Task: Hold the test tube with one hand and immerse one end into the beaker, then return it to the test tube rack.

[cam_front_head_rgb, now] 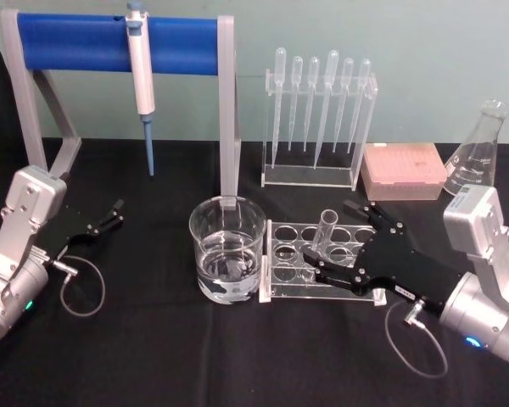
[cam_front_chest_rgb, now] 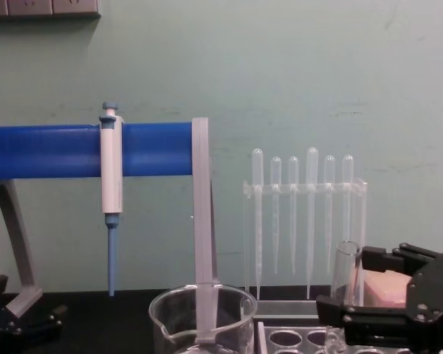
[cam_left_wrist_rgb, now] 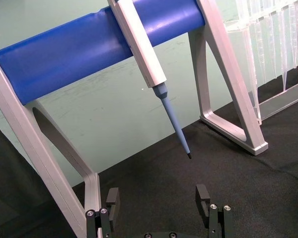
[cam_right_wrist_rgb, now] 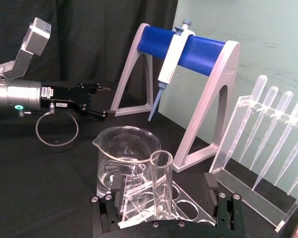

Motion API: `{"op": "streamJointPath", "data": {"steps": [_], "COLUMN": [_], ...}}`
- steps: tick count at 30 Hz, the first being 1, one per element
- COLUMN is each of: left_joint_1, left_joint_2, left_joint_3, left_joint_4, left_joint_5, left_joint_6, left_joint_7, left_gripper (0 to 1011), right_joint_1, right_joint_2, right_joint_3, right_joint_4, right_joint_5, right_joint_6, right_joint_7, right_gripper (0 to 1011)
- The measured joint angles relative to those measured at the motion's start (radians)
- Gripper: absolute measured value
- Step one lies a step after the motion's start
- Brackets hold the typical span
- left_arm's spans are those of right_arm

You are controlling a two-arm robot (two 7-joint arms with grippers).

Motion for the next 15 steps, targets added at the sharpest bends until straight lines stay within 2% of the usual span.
{"op": "streamJointPath", "data": {"steps": [15], "left_joint_1": [0.0], "left_joint_2": [0.0], "left_joint_3": [0.0], "left_joint_4": [0.0], "left_joint_5": [0.0], "left_joint_6": [0.0], "left_joint_7": [0.0], "left_gripper": [1000], "right_joint_1": [0.0], "right_joint_2": [-0.048], "right_joint_3": [0.015], "right_joint_4": [-0.007], "right_joint_5": [-0.037], "right_joint_6": [0.025], "right_joint_7": [0.008], "right_gripper": [1002]}}
